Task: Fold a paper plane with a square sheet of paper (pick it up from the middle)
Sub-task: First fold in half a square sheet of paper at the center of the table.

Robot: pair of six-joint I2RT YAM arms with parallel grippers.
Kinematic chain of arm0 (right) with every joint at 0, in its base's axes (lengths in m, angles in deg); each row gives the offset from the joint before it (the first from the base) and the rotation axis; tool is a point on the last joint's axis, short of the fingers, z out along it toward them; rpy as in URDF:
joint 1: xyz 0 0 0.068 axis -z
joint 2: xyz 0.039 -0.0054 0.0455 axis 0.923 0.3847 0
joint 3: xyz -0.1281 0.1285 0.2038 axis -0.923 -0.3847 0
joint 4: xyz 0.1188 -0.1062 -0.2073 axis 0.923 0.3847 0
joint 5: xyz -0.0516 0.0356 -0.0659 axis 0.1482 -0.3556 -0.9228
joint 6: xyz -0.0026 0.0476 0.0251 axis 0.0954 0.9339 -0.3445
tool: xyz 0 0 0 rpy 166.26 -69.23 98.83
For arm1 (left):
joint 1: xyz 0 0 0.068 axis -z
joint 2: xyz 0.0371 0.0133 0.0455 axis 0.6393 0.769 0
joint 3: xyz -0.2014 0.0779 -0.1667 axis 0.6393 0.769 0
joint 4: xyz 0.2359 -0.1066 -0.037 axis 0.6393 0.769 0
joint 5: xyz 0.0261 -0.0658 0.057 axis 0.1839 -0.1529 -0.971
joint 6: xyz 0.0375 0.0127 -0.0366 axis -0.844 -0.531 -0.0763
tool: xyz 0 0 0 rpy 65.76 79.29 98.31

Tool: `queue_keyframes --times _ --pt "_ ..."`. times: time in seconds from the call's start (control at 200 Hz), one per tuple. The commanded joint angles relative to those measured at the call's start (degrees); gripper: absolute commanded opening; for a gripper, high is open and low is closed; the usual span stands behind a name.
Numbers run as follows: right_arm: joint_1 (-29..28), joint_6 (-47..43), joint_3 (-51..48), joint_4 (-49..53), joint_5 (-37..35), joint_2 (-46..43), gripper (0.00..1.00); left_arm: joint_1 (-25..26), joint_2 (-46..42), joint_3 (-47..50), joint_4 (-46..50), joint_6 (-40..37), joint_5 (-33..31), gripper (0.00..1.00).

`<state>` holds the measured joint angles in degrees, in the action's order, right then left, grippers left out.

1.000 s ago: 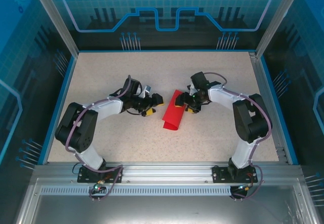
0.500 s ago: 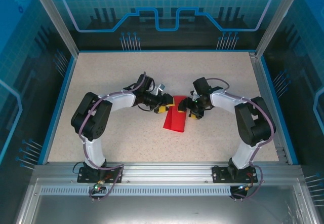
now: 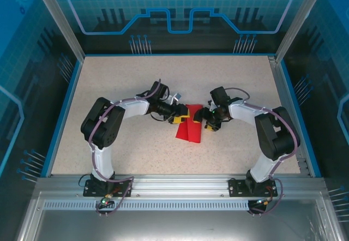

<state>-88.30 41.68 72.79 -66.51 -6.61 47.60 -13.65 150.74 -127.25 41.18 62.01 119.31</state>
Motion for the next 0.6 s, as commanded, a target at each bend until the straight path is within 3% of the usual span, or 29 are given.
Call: queue_keyframes --times 0.0,0.14,0.395,0.595 --pt "1.1 3.0 -1.6 -3.2 1.1 -1.6 0.68 0.8 1.5 -2.0 3.9 -3.0 1.4 0.53" --pt "1.6 4.9 -2.8 -5.7 1.8 -2.3 0.68 1.4 2.1 -2.6 4.6 -3.7 1.3 0.56" --pt "1.9 7.0 -3.6 -8.7 3.4 -2.8 0.68 1.5 4.0 -2.9 2.1 -1.6 2.2 0.46" --pt "2.0 6.7 -3.5 -8.5 3.5 -2.8 0.69 1.4 4.2 -3.7 2.8 -2.0 1.3 0.2"
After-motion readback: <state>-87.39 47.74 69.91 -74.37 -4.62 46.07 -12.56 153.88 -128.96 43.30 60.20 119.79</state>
